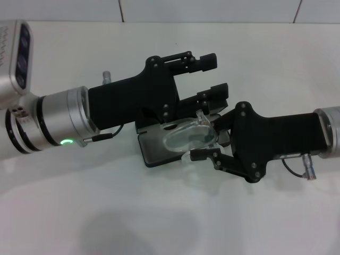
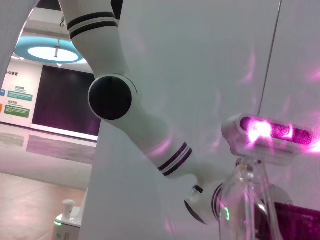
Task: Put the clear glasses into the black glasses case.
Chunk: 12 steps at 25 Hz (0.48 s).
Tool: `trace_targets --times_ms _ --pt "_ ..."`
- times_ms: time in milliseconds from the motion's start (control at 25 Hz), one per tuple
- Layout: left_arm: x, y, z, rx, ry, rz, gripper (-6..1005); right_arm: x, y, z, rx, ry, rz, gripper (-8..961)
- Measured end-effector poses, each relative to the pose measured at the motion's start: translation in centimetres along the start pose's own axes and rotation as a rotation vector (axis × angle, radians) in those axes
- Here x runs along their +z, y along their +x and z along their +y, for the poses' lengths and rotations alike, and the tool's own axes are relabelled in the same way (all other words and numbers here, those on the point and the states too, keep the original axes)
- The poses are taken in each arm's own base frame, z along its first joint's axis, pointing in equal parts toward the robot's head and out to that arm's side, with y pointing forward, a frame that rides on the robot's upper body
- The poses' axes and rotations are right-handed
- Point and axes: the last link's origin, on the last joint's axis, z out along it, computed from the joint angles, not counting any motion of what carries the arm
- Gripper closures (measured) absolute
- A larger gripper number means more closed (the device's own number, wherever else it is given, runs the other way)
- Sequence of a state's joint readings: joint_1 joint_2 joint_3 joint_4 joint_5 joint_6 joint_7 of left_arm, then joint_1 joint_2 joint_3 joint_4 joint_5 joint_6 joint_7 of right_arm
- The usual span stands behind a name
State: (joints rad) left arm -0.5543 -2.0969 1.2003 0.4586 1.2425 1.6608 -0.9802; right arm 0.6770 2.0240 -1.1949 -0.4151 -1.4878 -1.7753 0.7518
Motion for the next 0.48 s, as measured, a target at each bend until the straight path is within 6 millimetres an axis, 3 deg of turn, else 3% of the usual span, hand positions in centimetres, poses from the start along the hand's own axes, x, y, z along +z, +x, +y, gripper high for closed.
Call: trace_targets --times_ms 320,480 --pt "-0.1 0.0 -0.1 0.002 0.006 0.002 432 -0.2 -0.2 0.2 -0.02 -0.012 -0.002 823" --pt "-1.4 0.2 -0.6 0.034 0.096 0.045 432 -1.0 -0.3 0.1 -0.059 0.002 0.034 823"
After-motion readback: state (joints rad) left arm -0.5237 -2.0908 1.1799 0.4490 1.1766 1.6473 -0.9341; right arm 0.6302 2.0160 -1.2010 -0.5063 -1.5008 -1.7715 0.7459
